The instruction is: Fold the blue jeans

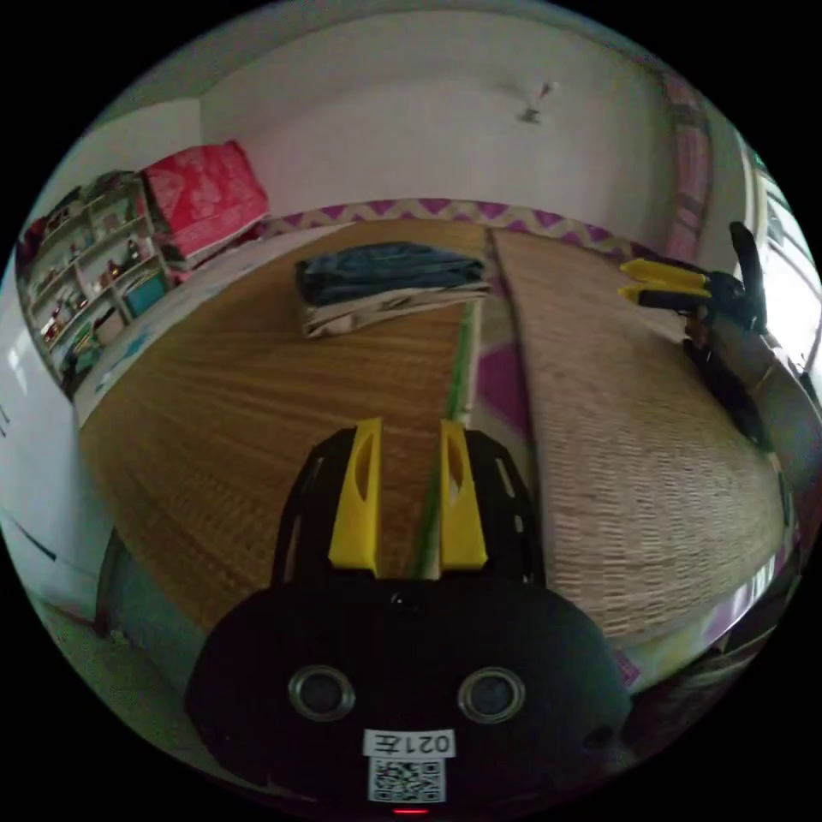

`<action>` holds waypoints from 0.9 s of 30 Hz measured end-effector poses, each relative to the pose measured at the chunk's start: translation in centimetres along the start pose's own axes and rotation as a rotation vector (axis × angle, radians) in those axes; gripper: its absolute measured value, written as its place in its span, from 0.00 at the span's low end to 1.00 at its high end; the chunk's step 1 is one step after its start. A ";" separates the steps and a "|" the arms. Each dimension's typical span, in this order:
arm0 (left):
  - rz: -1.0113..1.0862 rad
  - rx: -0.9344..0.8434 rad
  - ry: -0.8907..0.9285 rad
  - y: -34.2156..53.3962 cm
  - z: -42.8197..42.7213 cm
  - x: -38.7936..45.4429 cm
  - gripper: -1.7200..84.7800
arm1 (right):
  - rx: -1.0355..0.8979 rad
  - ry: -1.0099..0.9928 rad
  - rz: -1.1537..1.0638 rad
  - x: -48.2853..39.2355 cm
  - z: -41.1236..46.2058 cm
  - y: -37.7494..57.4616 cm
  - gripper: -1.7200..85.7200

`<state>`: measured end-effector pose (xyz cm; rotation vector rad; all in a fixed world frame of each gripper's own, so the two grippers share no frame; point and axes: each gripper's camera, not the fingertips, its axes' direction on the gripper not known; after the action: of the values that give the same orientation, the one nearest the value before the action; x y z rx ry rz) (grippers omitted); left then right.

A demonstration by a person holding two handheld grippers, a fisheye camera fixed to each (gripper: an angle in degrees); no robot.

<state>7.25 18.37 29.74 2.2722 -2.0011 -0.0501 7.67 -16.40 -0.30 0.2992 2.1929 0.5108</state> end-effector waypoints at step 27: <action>-0.107 -0.121 0.105 2.5 -2.5 -5.0 0.01 | -0.094 0.026 -0.260 -17.4 25.2 -30.3 0.08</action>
<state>4.37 23.15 32.23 2.2543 -1.7751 -0.0581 37.07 -43.46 -16.29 -0.0439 2.1838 0.4727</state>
